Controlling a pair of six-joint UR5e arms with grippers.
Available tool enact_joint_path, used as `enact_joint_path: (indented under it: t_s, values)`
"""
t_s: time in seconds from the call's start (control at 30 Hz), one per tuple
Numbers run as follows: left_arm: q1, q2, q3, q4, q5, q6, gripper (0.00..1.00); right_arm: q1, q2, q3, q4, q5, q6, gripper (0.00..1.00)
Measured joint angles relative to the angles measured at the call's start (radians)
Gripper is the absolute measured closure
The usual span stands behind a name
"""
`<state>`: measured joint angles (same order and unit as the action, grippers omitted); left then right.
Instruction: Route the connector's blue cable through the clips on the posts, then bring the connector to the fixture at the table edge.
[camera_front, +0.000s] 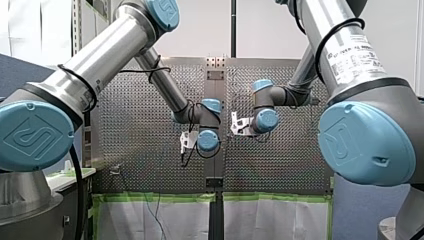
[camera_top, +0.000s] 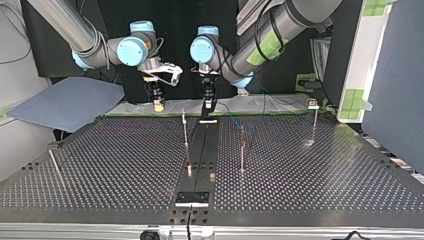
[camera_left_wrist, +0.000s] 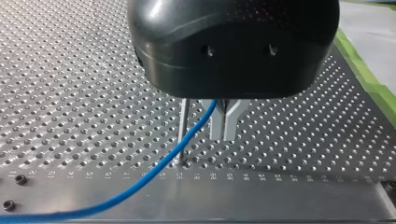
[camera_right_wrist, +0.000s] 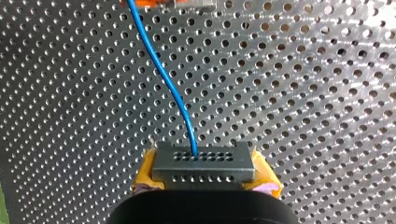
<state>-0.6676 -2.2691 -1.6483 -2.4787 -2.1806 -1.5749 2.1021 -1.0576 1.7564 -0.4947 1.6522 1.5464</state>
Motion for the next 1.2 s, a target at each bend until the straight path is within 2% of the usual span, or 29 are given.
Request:
enact_joint_path:
  t_s: [0.17, 0.4, 0.63, 0.93, 1.2]
  values:
    - [0.0, 0.0, 0.007, 0.0, 0.0, 0.008, 1.0, -0.019, 0.01, 0.0, -0.012, -0.002, 0.0, 1.0]
    - [0.002, -0.001, 0.008, -0.002, 0.014, 0.013, 1.0, -0.038, 0.05, 0.0, -0.041, -0.008, -0.002, 1.0]
    - [0.006, -0.001, 0.013, -0.003, 0.026, 0.012, 1.0, -0.06, 0.058, 0.0, -0.087, -0.045, 0.006, 1.0]
    - [0.011, -0.003, 0.025, -0.005, 0.042, 0.001, 1.0, -0.084, 0.061, 0.0, -0.117, -0.084, 0.016, 1.0]
    - [0.022, -0.01, 0.04, -0.02, 0.055, 0.0, 1.0, -0.105, 0.064, -0.001, -0.128, -0.095, 0.027, 1.0]
